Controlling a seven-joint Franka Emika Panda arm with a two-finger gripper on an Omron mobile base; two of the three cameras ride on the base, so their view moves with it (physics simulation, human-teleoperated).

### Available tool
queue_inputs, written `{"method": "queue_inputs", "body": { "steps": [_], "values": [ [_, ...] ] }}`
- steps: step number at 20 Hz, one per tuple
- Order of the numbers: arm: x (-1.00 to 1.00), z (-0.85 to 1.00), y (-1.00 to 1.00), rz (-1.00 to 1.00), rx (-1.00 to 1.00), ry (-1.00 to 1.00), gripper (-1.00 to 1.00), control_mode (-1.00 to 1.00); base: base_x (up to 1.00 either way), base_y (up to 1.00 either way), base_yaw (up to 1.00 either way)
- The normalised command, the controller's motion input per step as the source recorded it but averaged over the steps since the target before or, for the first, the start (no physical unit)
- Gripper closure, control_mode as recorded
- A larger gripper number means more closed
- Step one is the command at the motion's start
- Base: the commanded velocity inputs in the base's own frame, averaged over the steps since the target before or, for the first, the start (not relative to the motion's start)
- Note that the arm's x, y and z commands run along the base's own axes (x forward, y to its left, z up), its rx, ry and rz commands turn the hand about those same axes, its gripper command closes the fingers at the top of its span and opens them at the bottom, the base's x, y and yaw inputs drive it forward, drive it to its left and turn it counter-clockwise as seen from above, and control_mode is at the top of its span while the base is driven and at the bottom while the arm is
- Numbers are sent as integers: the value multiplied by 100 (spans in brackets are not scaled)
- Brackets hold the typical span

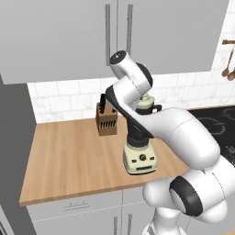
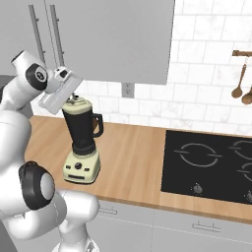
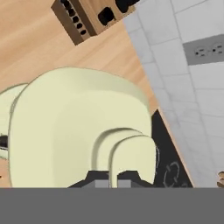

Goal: Close the lid blender by securely placing the lid on top.

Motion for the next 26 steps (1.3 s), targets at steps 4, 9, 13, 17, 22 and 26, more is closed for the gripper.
{"method": "queue_inputs", "body": {
  "steps": [4, 9, 13, 17, 22, 26],
  "values": [
    [0, 0, 0, 0, -6, -7, 100, -100, 0, 0, 0],
    [1, -7, 0, 0, 0, -9, 100, -100, 0, 0, 0],
    [16, -16, 0, -1, 0, -6, 100, -100, 0, 0, 0],
    [1, -15, -1, -1, 0, -3, 100, -100, 0, 0, 0],
    [0, 0, 0, 0, 1, 0, 100, -100, 0, 0, 0],
    [0, 0, 0, 0, 0, 0, -100, -100, 0, 0, 0]
  ]
}}
